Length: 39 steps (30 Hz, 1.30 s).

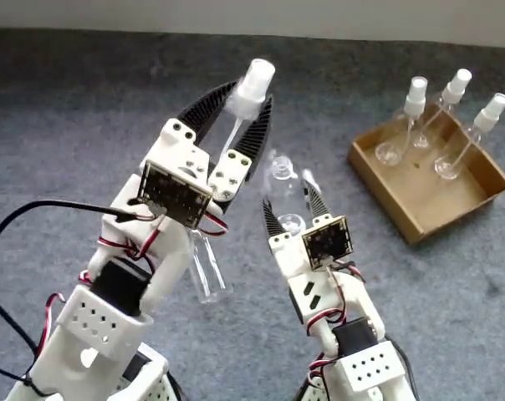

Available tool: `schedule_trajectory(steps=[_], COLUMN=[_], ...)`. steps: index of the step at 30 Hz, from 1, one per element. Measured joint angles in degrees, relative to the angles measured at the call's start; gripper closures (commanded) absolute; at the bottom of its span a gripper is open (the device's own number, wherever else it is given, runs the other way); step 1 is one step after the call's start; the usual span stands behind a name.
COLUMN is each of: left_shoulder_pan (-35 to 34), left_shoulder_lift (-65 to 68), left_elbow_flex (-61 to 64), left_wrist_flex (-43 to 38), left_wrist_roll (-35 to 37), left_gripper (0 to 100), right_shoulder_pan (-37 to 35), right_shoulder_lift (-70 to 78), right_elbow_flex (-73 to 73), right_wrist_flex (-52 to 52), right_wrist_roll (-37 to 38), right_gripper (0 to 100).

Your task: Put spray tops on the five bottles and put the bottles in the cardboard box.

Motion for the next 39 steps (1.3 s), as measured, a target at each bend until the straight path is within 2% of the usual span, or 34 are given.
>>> schedule_trajectory(steps=[4,9,19,31,37,39], left_shoulder_pan=[0.0,0.0,0.0,5.71,6.07,6.07], left_shoulder_lift=[0.0,1.14,17.85,18.55,18.55,18.55], left_elbow_flex=[1.49,1.49,1.49,1.58,1.58,2.11], left_wrist_flex=[-8.7,-14.24,-32.62,-35.16,-35.43,-35.43], left_wrist_roll=[0.0,0.0,0.0,-0.09,0.0,2.02], left_gripper=[99,99,99,99,99,99], right_shoulder_pan=[0.0,0.0,0.0,0.0,0.0,0.0], right_shoulder_lift=[0.0,0.0,0.0,0.0,0.0,0.0], right_elbow_flex=[0.0,0.09,0.09,0.09,0.09,0.09], right_wrist_flex=[0.0,0.0,0.35,0.35,0.35,0.35], right_wrist_roll=[0.0,0.0,0.0,0.0,0.0,0.0], right_gripper=[89.6,89.6,89.6,89.6,89.6,89.6])
